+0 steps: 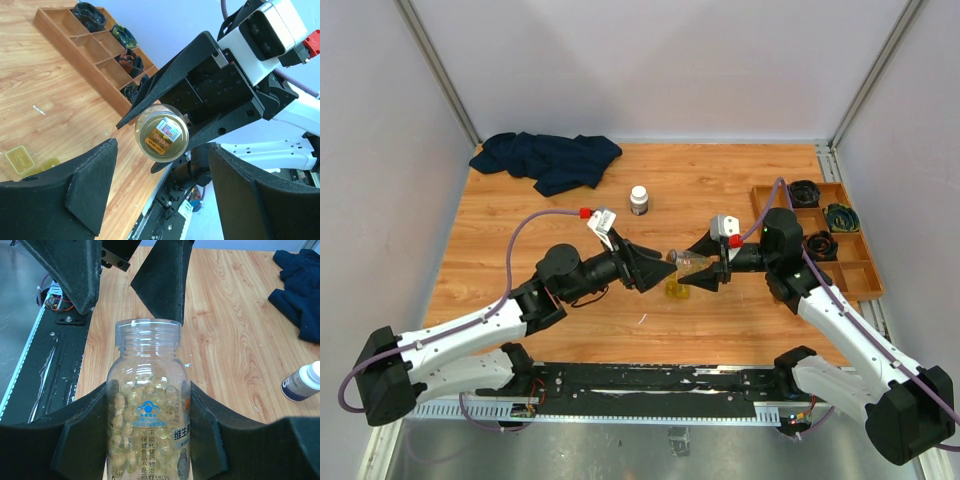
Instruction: Sort the pills into containers
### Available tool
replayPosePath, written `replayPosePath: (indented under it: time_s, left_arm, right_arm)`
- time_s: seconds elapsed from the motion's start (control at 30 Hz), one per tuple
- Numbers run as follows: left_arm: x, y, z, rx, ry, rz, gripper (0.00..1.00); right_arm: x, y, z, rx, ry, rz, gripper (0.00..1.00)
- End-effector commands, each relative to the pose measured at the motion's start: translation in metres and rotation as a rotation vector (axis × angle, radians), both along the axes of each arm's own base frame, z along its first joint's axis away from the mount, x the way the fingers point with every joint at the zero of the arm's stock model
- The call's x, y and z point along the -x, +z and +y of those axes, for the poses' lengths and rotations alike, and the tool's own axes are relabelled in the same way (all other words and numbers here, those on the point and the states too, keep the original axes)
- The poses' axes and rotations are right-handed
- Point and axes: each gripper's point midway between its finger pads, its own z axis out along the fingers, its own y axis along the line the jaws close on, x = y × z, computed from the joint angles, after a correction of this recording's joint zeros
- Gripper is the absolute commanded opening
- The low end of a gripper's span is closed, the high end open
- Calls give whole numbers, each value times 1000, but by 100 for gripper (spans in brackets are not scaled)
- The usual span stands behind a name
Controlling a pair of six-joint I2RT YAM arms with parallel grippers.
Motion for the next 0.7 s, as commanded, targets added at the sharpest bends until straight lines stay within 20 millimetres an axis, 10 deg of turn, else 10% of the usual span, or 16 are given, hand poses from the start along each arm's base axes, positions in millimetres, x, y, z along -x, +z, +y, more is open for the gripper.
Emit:
replayPosePath:
  time_s: [0.0, 0.67]
  left_arm:
    - [-2, 24, -4, 41, 6, -32, 75]
    - [0, 20, -17, 13, -29, -34, 34]
  right_arm:
    - [-5, 18, -1, -22, -7, -63, 0]
    - [-6, 17, -1, -19, -15, -63, 1]
